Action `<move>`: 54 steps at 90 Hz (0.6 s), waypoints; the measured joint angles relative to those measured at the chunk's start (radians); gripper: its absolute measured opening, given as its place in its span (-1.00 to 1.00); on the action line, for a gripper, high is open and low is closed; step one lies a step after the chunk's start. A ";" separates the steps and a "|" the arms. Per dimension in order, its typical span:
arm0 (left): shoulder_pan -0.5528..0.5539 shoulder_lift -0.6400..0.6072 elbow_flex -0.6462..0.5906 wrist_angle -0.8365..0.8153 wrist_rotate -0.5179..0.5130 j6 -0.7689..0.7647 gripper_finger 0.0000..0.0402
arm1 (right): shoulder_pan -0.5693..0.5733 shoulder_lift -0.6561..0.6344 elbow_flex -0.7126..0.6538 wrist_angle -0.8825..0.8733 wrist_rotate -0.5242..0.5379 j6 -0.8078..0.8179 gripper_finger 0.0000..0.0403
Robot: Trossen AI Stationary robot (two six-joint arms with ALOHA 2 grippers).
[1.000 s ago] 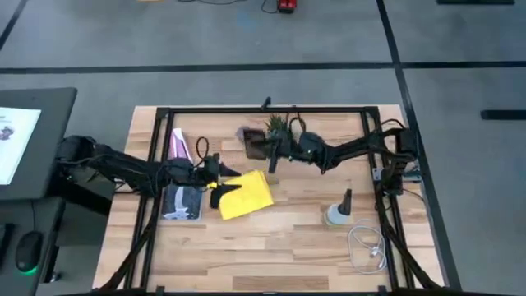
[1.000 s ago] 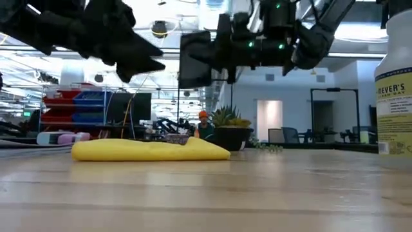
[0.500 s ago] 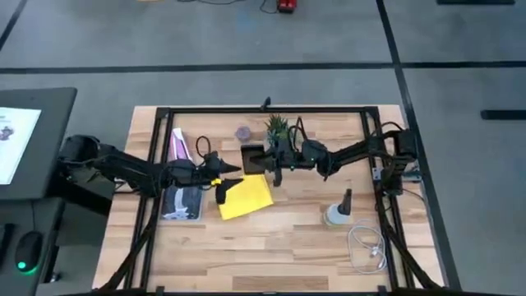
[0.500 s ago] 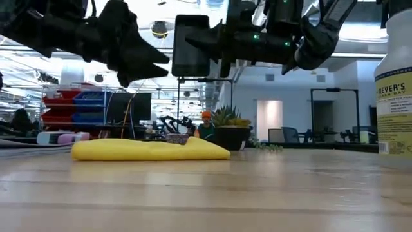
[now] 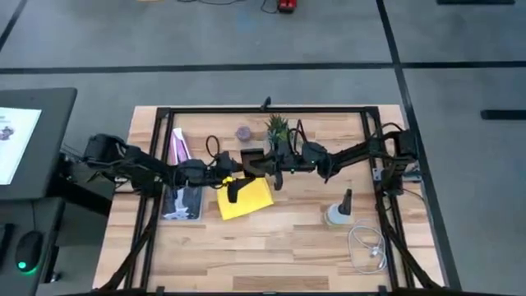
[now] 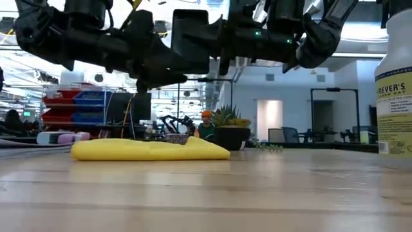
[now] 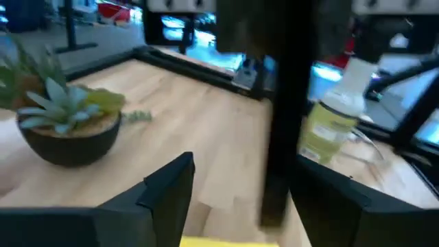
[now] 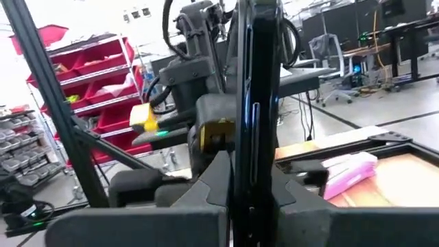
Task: Apply microfiber cloth
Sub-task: Spray the cellphone with the bottle cleaner
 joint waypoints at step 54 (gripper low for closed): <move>-0.001 -0.021 0.014 -0.007 0.004 -0.001 -0.78 | -0.001 0.000 0.000 -0.018 0.007 0.003 -0.95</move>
